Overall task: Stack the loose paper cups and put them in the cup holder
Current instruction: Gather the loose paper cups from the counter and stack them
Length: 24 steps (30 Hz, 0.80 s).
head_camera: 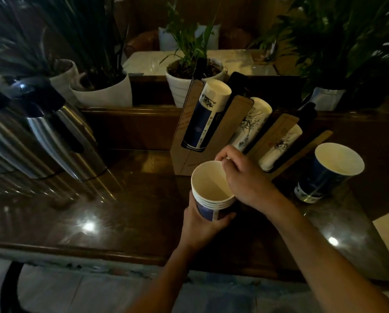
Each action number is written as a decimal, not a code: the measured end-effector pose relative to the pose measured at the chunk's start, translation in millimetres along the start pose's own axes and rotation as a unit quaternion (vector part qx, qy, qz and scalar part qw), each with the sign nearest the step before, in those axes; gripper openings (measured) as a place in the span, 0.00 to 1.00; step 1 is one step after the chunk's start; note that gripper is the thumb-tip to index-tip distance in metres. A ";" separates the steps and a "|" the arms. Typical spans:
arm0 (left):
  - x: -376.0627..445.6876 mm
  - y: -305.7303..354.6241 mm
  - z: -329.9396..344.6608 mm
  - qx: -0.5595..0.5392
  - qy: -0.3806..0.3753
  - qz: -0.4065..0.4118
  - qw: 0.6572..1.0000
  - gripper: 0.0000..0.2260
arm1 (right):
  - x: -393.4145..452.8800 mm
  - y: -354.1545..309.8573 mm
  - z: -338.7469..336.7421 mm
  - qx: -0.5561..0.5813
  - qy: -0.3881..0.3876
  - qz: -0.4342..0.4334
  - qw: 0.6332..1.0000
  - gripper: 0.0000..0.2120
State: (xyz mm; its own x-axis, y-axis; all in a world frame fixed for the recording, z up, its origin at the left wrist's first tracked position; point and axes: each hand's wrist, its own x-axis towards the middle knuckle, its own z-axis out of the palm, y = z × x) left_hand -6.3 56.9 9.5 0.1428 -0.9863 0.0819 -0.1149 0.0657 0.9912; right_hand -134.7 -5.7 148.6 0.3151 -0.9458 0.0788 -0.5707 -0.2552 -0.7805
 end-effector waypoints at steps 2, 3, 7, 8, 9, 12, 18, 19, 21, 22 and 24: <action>1.0 -4.8 2.3 0.007 0.008 -0.006 1.000 0.44 | 13.8 -11.2 -3.5 -0.038 -0.035 0.016 0.999 0.13; 1.6 -6.3 3.5 0.010 0.011 -0.005 1.000 0.43 | 23.2 -18.1 -2.1 -0.061 -0.057 0.023 0.996 0.16; 1.8 -8.9 4.6 0.007 0.018 -0.004 1.000 0.42 | 60.0 -41.5 20.5 -0.202 -0.172 0.083 0.961 0.18; 2.6 -9.4 4.5 0.004 0.018 -0.006 1.000 0.42 | 64.2 -42.4 25.5 -0.220 -0.183 0.097 0.953 0.18; 3.3 -9.8 4.3 0.004 0.016 -0.005 1.000 0.42 | 65.2 -42.1 28.2 -0.228 -0.183 0.109 0.950 0.17; 4.0 -9.4 4.4 0.004 0.015 -0.006 1.000 0.43 | 56.7 -37.0 28.4 -0.273 -0.143 0.058 0.950 0.13; 0.5 -5.5 5.8 0.009 0.026 -0.011 1.000 0.41 | 35.1 -47.8 39.4 -0.327 -0.043 -0.130 0.935 0.16; 0.0 -5.4 5.6 0.010 0.029 -0.013 0.999 0.41 | 32.1 -48.9 44.4 -0.357 -0.058 -0.169 0.917 0.14; 0.6 -4.6 5.2 0.009 0.027 -0.014 0.999 0.40 | 30.1 -48.0 49.3 -0.427 -0.095 -0.199 0.877 0.08; 1.1 -3.9 5.3 0.010 0.025 -0.013 1.000 0.39 | 32.0 -45.8 47.9 -0.431 -0.092 -0.188 0.878 0.06; 1.7 -3.7 6.1 0.011 0.021 -0.010 1.000 0.39 | 34.6 -46.8 44.2 -0.403 -0.080 -0.160 0.898 0.05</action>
State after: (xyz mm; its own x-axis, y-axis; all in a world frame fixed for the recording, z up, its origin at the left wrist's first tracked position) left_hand -11.7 54.0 5.3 0.1862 -0.9803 0.0660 -0.1338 0.0412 0.9902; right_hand -63.5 -17.6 160.4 0.6283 -0.7741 0.0781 -0.7748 -0.6316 -0.0269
